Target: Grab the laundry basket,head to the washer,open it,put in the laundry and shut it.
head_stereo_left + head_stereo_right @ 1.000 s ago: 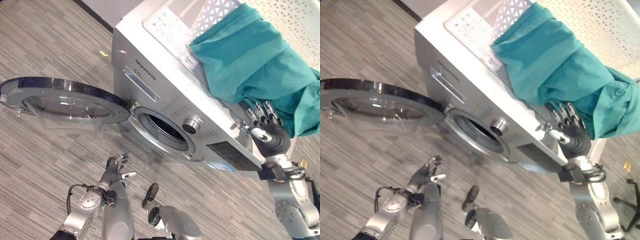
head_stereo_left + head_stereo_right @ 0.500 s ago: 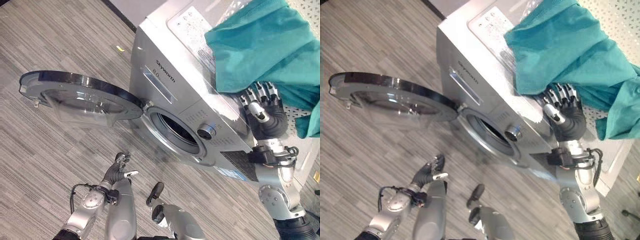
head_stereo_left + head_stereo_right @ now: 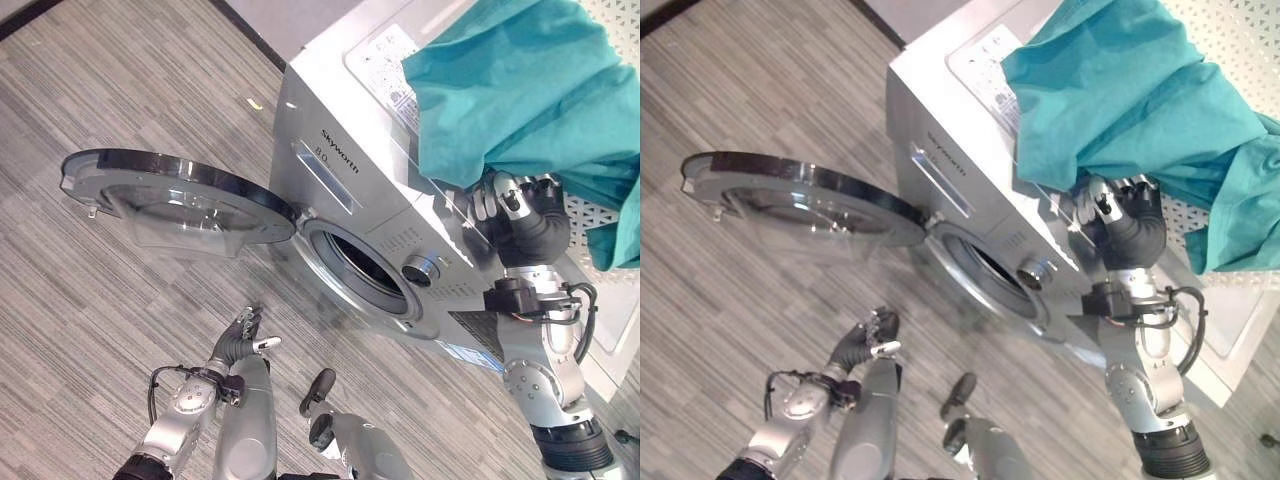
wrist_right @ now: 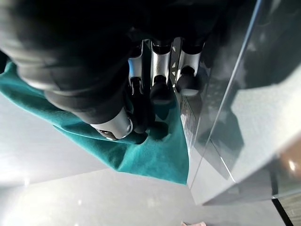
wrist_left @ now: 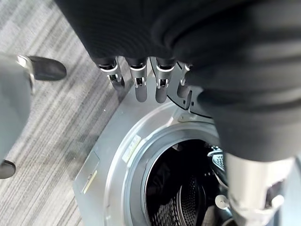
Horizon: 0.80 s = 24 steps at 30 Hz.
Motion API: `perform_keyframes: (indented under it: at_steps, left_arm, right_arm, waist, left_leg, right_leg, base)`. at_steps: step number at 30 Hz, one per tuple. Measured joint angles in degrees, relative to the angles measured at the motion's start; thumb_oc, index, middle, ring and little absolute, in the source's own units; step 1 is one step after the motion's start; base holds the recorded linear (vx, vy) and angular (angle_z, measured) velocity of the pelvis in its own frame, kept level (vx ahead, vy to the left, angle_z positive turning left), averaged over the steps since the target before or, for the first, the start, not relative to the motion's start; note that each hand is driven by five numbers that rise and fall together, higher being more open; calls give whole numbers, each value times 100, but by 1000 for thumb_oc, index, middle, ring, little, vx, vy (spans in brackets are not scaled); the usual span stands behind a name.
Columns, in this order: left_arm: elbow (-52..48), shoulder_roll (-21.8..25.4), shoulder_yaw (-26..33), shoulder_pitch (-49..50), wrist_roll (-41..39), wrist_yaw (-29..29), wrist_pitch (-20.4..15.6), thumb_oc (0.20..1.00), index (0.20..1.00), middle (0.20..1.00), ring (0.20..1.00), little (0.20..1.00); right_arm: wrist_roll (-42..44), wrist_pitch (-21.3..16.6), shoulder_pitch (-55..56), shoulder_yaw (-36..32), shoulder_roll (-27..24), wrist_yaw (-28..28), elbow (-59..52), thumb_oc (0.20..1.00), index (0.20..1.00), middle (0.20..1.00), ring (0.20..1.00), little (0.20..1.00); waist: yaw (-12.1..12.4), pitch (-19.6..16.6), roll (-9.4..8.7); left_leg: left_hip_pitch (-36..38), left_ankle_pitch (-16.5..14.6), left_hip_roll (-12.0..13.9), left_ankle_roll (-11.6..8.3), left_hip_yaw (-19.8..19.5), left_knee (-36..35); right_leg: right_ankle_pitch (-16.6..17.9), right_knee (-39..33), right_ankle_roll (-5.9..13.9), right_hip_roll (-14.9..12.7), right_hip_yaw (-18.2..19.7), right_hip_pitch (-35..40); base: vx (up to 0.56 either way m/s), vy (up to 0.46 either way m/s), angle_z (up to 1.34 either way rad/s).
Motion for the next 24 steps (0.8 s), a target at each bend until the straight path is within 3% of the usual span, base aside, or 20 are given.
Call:
perform_keyframes:
  at_steps: [13,17,20,24]
  left_arm:
    - [5,-104,13,-20,-3,10,2,1000,1000,1000,1000,1000]
    - [114,-174,-7,-68,-4,7,8,1000,1000,1000,1000,1000]
    - [214,-168,-14,-129,-10,4,43,1000,1000,1000,1000,1000]
    - [222,-96,-60,-120,-29,1,50,1000,1000,1000,1000,1000]
  right_arm:
    - [-231,14,-443,-4,58,-408,173,200,200,200,200,200]
    - [-208,-6,-1222,-73,-169,-596,239,200,200,200,200,200]
    - [-209,8,-1966,-146,-842,-848,277,200,200,200,200,200]
    - [-219,-124,-2667,-134,-1068,-1027,522,200,200,200,200,200]
  waist:
    - [-1,-147,21]
    - [52,-384,-9]
    - [193,-443,-29]
    - [281,-658,-250]
  left_leg:
    - [0,4,-32,7,0,-8]
    - [20,9,-30,15,-19,-15]
    - [238,15,-30,23,-52,-30]
    - [417,12,19,22,-44,-76]
  right_leg:
    - [25,7,52,-19,-7,-1]
    - [29,-17,59,-1,-6,32]
    - [33,-104,66,30,-6,297]
    - [34,-172,65,61,5,473]
  base:
    - [-2,3,0]
    - [7,-11,2]
    - [-2,-6,6]
    - [-28,18,0]
